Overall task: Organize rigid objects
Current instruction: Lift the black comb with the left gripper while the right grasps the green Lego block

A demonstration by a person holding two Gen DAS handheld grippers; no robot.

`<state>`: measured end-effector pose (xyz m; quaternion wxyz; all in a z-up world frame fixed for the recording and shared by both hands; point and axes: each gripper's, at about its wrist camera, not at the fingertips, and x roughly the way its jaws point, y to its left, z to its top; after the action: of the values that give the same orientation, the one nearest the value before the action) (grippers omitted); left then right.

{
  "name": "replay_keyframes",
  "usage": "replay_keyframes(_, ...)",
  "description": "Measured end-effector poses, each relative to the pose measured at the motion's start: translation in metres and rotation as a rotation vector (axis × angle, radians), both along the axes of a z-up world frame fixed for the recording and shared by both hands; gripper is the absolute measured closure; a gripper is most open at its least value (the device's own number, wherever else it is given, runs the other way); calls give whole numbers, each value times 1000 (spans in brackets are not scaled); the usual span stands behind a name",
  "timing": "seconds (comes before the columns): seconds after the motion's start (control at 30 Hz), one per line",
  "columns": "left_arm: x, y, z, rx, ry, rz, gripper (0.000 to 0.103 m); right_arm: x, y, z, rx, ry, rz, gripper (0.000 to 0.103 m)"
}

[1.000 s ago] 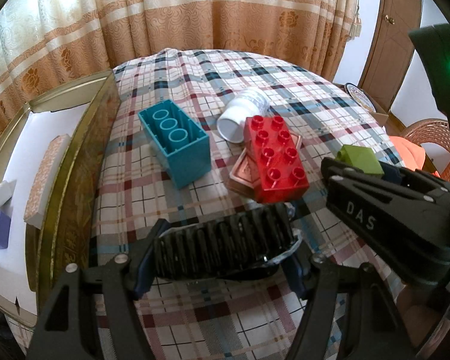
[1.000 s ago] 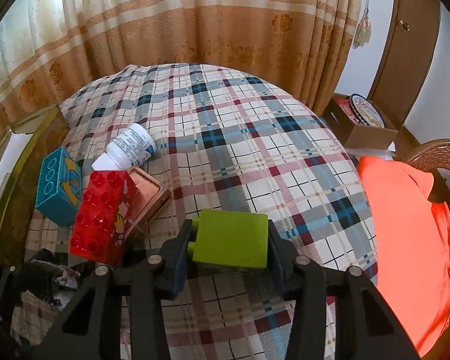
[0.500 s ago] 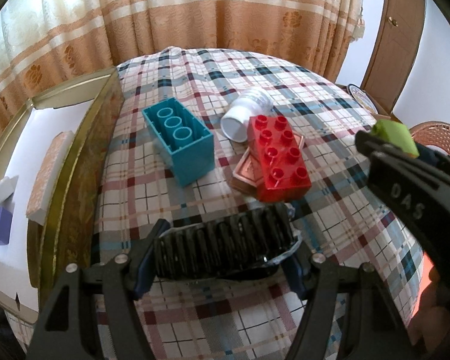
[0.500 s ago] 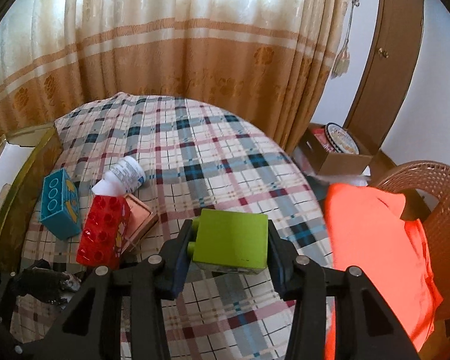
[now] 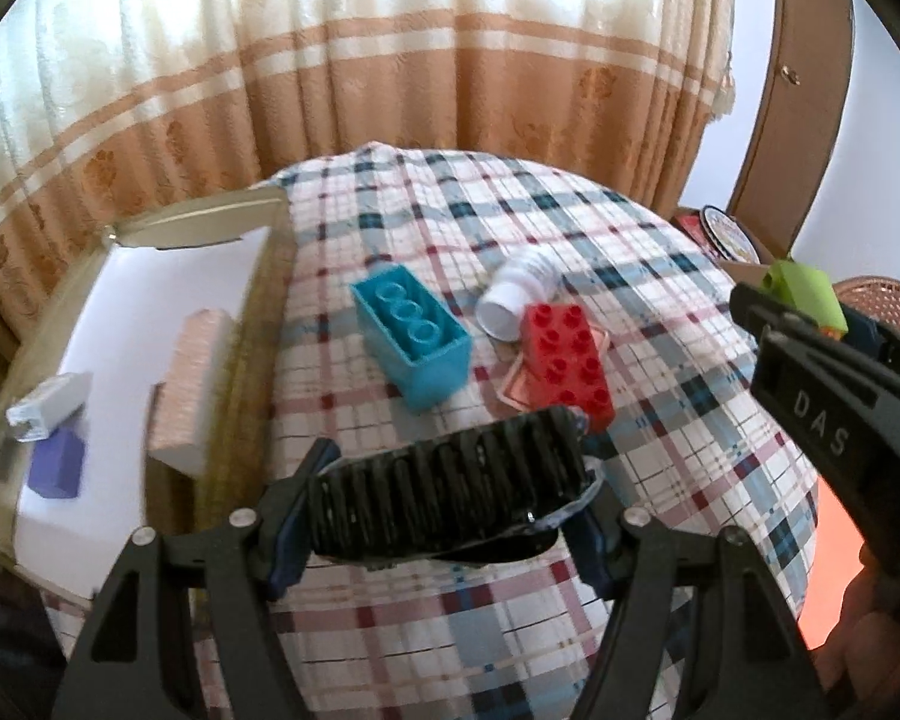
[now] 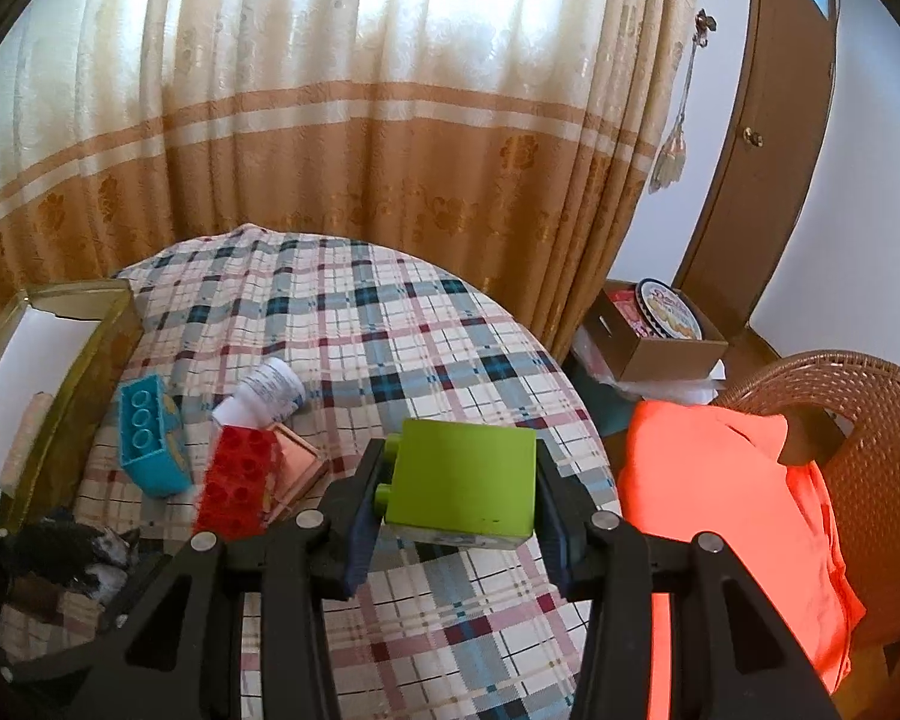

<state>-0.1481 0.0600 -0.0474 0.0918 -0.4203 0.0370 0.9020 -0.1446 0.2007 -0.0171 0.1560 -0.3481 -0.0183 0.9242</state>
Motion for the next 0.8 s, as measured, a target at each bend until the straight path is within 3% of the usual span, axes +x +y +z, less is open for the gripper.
replay_keyframes(0.33,6,-42,39,-31,103,93,33,-2,-35,22,13,32,75,55)
replay_keyframes(0.8,7,-137,59,-124,163,363,33,-17,-124,38,-37,71,290,55)
